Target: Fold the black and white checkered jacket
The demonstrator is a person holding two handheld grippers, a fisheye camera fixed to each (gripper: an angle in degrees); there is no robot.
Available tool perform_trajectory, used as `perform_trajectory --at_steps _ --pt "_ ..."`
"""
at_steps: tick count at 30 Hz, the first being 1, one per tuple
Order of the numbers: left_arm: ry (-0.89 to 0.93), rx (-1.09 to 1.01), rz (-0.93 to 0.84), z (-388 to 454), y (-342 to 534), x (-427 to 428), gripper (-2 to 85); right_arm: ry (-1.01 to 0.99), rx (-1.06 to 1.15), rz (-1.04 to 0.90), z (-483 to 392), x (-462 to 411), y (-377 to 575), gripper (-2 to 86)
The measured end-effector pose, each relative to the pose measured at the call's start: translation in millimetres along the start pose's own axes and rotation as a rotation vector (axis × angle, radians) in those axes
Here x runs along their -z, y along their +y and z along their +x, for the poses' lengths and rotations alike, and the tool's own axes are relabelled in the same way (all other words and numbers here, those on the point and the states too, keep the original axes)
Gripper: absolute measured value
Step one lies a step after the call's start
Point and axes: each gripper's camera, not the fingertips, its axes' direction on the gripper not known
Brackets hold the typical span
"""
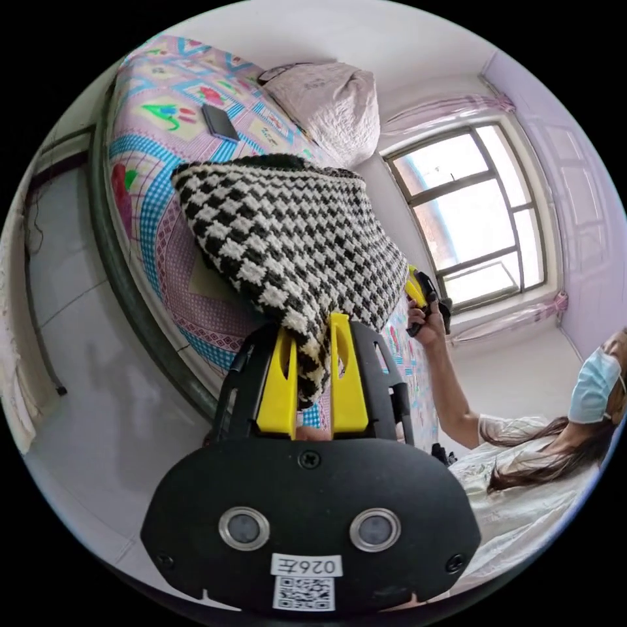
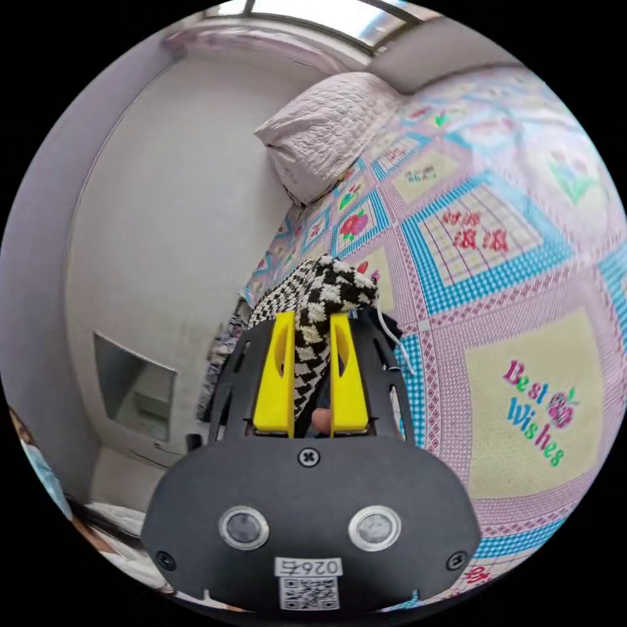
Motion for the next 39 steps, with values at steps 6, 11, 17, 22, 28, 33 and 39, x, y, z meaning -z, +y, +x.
perform_trajectory --at_steps 6,11,17,22,28,33,39 --pt "0.120 0.072 -0.059 -32.4 0.0 5.8 8.2 0.117 0.039 -0.165 -14.5 -59.4 -1.0 10.4" --pt "0.183 0.062 0.075 -39.7 17.8 39.5 5.6 0.250 0.156 -0.075 -53.9 -67.8 21.3 1.6" --pt "0.274 -0.080 0.273 -12.1 27.3 104.0 4.8 0.221 0.484 0.049 -170.4 -55.6 52.6 0.4" --pt "0.402 -0.352 0.413 56.7 53.1 183.0 4.7 0.007 0.626 0.162 -243.6 23.0 69.1 0.3" --pt "0.663 -0.676 0.307 132.1 100.3 214.3 4.9 -0.200 0.673 0.339 -247.0 197.9 144.7 0.4" --pt "0.708 -0.813 0.065 193.3 139.9 139.3 4.9 -0.066 0.619 0.423 -205.4 322.9 250.9 0.3" --pt "0.743 -0.652 -0.424 247.6 204.4 -96.2 4.8 0.316 0.276 0.411 -133.7 437.7 359.4 0.2"
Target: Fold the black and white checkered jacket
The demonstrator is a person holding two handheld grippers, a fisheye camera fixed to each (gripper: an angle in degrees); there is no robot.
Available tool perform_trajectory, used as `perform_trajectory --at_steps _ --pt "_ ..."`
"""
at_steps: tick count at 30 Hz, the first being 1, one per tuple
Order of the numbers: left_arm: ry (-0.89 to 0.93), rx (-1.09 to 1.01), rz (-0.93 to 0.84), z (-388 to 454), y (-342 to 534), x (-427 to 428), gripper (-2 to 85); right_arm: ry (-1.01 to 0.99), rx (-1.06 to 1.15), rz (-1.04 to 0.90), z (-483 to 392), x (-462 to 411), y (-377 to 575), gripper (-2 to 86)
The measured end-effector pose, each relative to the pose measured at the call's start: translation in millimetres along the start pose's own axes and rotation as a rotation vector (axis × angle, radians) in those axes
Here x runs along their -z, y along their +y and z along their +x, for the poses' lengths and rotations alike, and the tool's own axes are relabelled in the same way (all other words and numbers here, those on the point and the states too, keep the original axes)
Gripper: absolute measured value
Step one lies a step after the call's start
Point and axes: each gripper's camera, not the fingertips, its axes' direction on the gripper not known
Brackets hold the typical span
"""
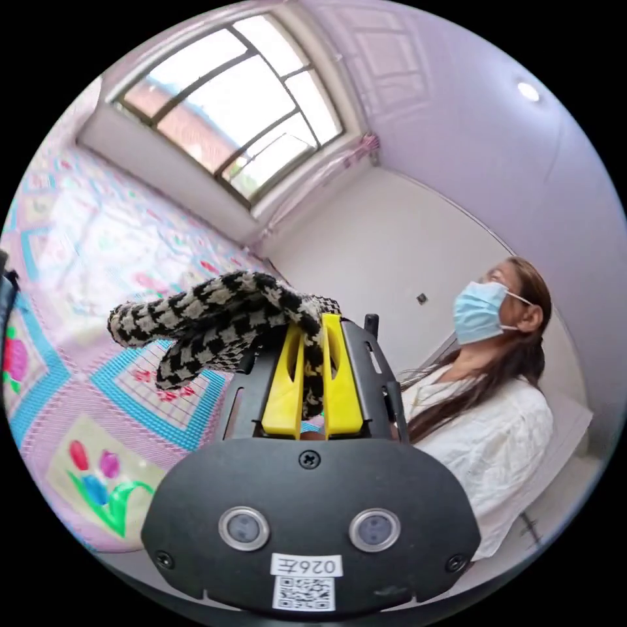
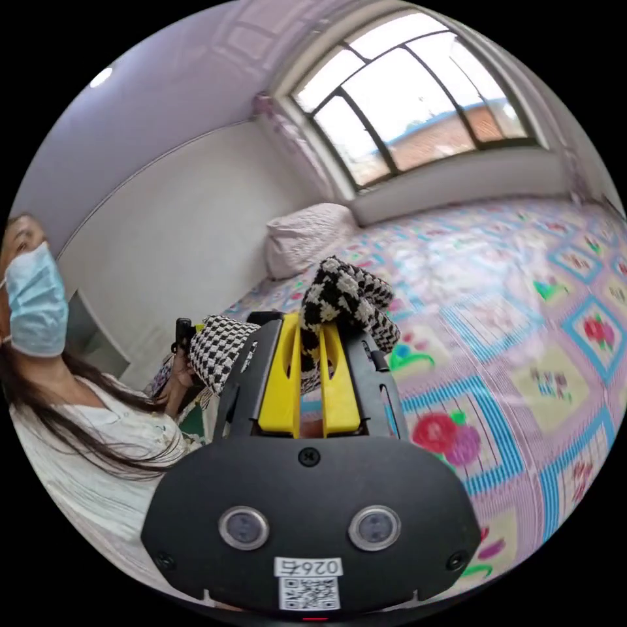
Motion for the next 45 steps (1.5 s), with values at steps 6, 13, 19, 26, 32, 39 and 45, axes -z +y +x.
perform_trajectory --at_steps 6,13,19,26,32,39,45 --pt "0.069 0.018 -0.183 -58.5 -54.0 -193.3 4.8 0.153 -0.268 0.057 101.3 92.4 5.4 0.2" --pt "-0.129 -0.344 -0.346 1.3 -91.4 -288.8 4.9 0.207 -0.199 0.334 116.5 183.7 -47.4 2.1" --pt "-0.126 0.153 -0.415 -147.0 16.5 -276.9 1.1 0.331 -0.563 0.150 149.7 171.9 32.0 5.6" --pt "-0.201 0.315 -0.292 -213.7 55.8 -263.2 9.6 0.397 -0.777 0.198 132.7 155.9 65.4 6.2" --pt "-0.374 0.164 -0.474 -231.7 2.5 -337.4 14.8 0.503 -0.578 0.077 126.8 89.6 -46.6 6.3" --pt "-0.492 0.174 -0.696 -285.3 -30.8 -421.7 15.2 0.822 -0.532 0.001 169.0 58.5 -156.5 9.5" --pt "-0.651 0.177 -0.784 -306.4 -21.8 -443.5 9.7 0.613 -0.703 0.023 220.2 35.1 -156.5 2.9"
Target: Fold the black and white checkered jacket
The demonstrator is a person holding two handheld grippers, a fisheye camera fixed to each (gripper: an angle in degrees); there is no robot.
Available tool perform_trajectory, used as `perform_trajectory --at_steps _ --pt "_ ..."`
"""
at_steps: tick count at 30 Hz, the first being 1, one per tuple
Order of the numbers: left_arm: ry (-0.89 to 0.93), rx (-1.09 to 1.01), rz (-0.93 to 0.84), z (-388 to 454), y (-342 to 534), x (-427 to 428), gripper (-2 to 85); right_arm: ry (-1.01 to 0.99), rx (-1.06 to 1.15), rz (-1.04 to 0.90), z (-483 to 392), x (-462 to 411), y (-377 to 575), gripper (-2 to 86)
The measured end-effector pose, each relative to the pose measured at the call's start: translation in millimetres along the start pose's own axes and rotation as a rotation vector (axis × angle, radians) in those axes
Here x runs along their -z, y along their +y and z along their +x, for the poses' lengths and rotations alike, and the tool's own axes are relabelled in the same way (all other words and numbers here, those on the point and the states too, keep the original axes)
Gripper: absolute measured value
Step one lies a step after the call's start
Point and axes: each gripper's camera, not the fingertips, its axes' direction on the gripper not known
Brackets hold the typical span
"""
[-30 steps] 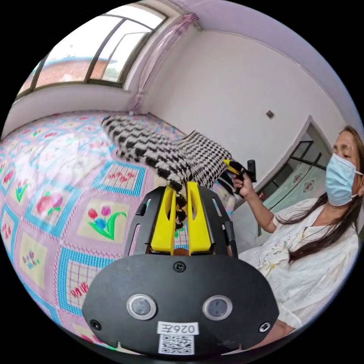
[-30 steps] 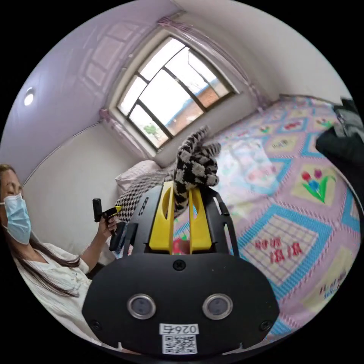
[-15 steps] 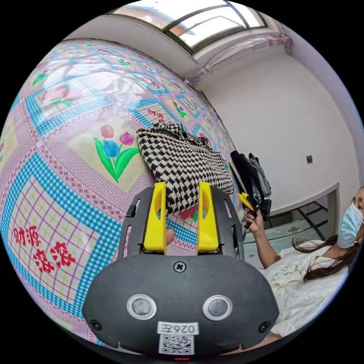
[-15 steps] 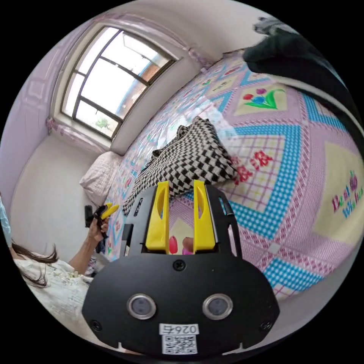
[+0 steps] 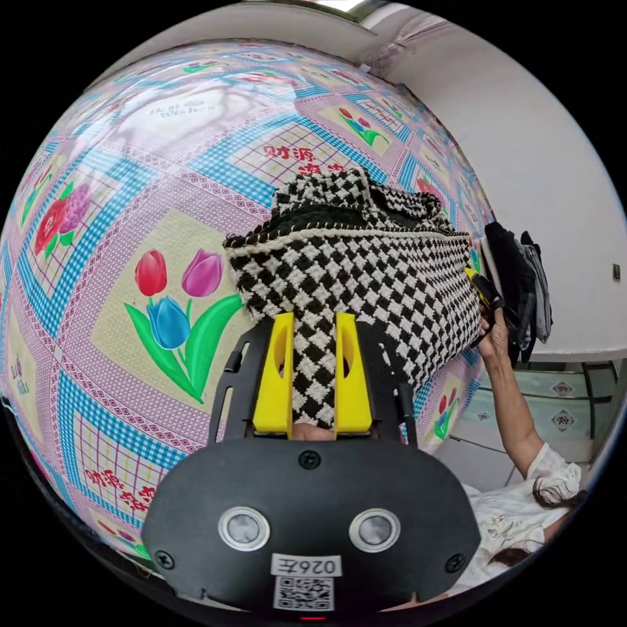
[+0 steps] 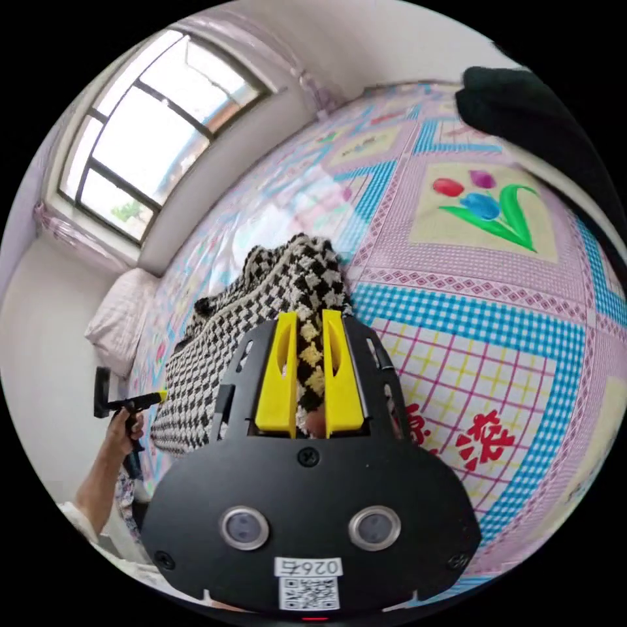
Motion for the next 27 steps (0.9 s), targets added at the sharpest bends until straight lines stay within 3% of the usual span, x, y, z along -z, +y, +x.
perform_trajectory --at_steps 2,6,10,15,27 --pt "-0.060 -0.032 0.012 4.9 3.7 -1.2 9.5 -0.044 -0.005 0.122 -1.4 14.4 18.2 2.3" --pt "-0.155 -0.068 0.131 8.9 27.2 -4.4 9.2 -0.143 -0.046 0.118 6.6 27.9 14.0 1.4" --pt "-0.060 -0.011 0.267 -23.1 51.8 -2.5 9.1 -0.203 -0.064 0.117 8.8 44.2 9.6 1.5" --pt "-0.064 -0.042 0.362 -39.0 69.2 0.2 9.1 -0.222 -0.050 0.125 4.0 66.0 5.9 3.3" --pt "-0.028 -0.044 0.354 -90.0 63.8 33.6 8.4 -0.182 -0.044 0.112 3.0 118.2 -5.5 1.4"
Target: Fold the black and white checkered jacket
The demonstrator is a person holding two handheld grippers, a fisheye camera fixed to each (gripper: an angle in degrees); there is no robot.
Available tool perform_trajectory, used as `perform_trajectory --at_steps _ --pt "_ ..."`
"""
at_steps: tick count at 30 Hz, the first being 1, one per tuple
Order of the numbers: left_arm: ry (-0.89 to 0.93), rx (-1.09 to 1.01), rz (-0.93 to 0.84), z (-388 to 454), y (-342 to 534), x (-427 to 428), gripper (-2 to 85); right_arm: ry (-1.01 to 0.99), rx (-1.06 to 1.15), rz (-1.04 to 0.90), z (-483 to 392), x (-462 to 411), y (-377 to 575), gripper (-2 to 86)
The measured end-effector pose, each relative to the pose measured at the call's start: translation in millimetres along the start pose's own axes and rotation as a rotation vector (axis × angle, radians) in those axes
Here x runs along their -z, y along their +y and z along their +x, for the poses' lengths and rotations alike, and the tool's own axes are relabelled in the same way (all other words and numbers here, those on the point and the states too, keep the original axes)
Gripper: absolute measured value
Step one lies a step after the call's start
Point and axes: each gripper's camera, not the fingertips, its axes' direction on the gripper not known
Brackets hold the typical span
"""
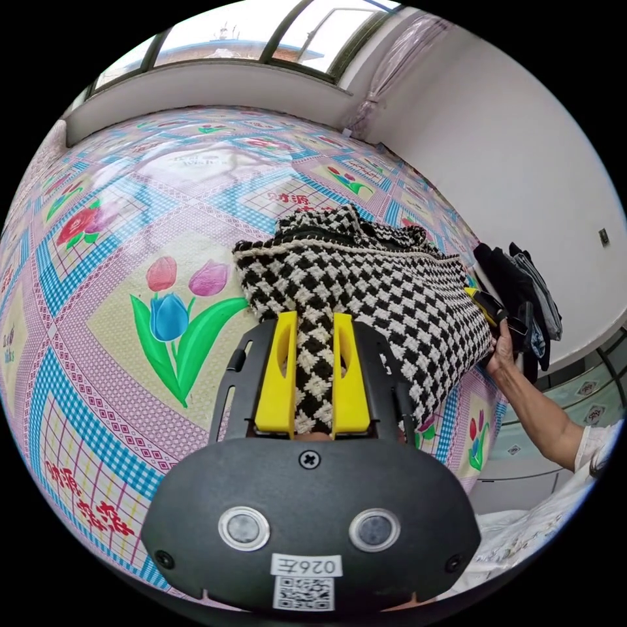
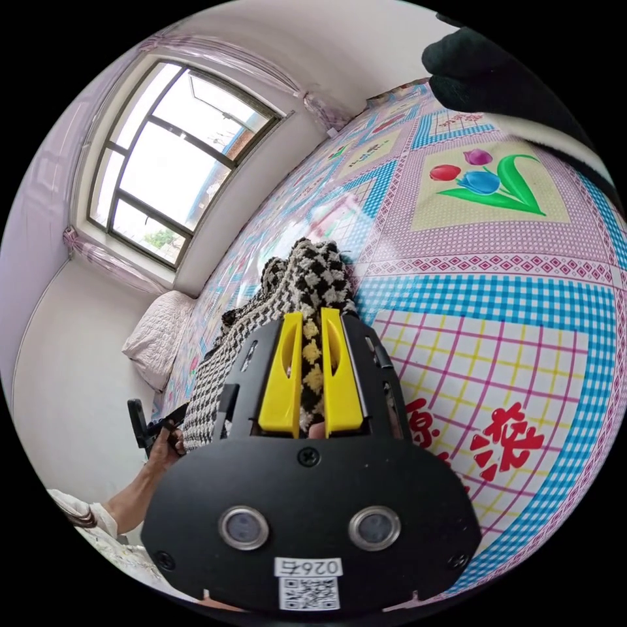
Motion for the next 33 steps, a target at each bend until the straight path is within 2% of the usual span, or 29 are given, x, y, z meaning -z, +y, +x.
perform_trajectory --at_steps 3,5,6,8,9,11,14,18,21,23,25,27,30,33 --pt "0.063 0.066 -0.024 -22.6 -10.6 10.3 7.3 0.001 -0.012 -0.008 3.5 13.5 -4.7 0.2" --pt "0.203 0.201 -0.059 -51.1 -18.0 16.8 6.5 -0.001 -0.036 -0.018 10.1 24.6 -10.0 -0.5" --pt "0.334 0.299 -0.049 -69.8 -18.5 24.3 6.2 -0.010 -0.039 -0.025 12.7 27.1 -12.6 -0.6" --pt "0.470 0.369 0.020 -81.8 -14.7 39.7 5.9 -0.148 -0.141 -0.105 36.6 40.1 -28.2 -1.0" --pt "0.498 0.354 0.049 -78.5 -14.2 50.8 5.9 -0.219 -0.168 -0.119 43.3 45.6 -31.9 -1.1" --pt "0.498 0.276 0.060 -64.5 -15.3 68.1 5.8 -0.503 -0.183 -0.070 55.0 79.3 -37.7 -1.2" --pt "0.480 0.133 0.107 -34.1 -1.9 107.7 5.7 -0.784 -0.039 -0.055 44.8 130.7 -35.1 -1.2" --pt "0.443 0.068 0.186 -13.2 56.3 155.3 4.8 -0.946 0.179 -0.133 37.1 193.4 -3.4 -1.3" --pt "0.419 0.236 0.198 -36.3 115.6 165.7 0.7 -0.890 0.216 -0.227 64.8 231.9 39.6 -1.2" --pt "0.483 0.347 0.238 -56.2 153.0 168.5 -0.3 -0.789 0.116 -0.289 104.9 249.7 76.4 -1.0" --pt "0.559 0.472 0.351 -71.2 197.9 180.3 -0.6 -0.672 0.013 -0.318 133.5 259.1 102.9 -0.4" --pt "0.543 0.500 0.377 -71.4 214.5 192.0 -0.5 -0.542 -0.077 -0.327 152.5 267.9 124.2 0.9" --pt "0.457 0.439 0.323 -61.7 206.2 207.1 2.1 -0.401 -0.132 -0.317 156.7 278.5 139.5 4.1" --pt "0.407 0.326 0.247 -50.3 167.6 205.8 10.7 -0.305 -0.115 -0.133 138.2 299.7 133.7 8.0"
